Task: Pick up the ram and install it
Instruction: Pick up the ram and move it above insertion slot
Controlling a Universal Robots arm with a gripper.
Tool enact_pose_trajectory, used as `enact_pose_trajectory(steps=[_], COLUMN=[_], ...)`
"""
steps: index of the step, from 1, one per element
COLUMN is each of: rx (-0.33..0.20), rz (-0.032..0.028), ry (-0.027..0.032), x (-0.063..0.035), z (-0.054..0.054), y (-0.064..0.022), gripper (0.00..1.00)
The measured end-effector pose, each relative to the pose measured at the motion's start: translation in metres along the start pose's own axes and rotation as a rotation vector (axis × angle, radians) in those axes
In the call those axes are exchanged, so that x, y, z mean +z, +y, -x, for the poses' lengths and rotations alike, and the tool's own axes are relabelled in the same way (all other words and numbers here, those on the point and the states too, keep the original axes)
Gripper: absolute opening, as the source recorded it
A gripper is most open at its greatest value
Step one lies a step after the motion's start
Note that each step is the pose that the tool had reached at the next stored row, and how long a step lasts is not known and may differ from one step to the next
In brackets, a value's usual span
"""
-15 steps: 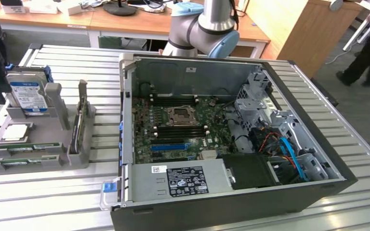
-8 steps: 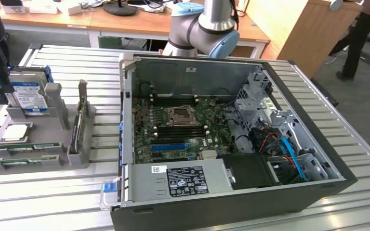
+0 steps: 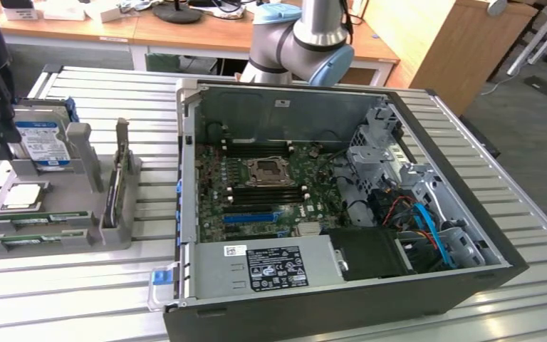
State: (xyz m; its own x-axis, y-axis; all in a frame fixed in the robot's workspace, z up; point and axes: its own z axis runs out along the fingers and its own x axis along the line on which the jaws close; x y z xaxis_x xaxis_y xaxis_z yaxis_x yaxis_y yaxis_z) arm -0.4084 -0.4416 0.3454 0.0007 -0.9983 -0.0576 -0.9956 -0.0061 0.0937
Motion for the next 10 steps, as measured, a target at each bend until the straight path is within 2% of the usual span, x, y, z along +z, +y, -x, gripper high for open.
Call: enact_pose_trajectory(steps=[10], rx=[-0.001], rz=[0.0001], ry=[0.0001], x=[0.0131], z=[-0.001], y=[-0.0013], gripper=[0.36])
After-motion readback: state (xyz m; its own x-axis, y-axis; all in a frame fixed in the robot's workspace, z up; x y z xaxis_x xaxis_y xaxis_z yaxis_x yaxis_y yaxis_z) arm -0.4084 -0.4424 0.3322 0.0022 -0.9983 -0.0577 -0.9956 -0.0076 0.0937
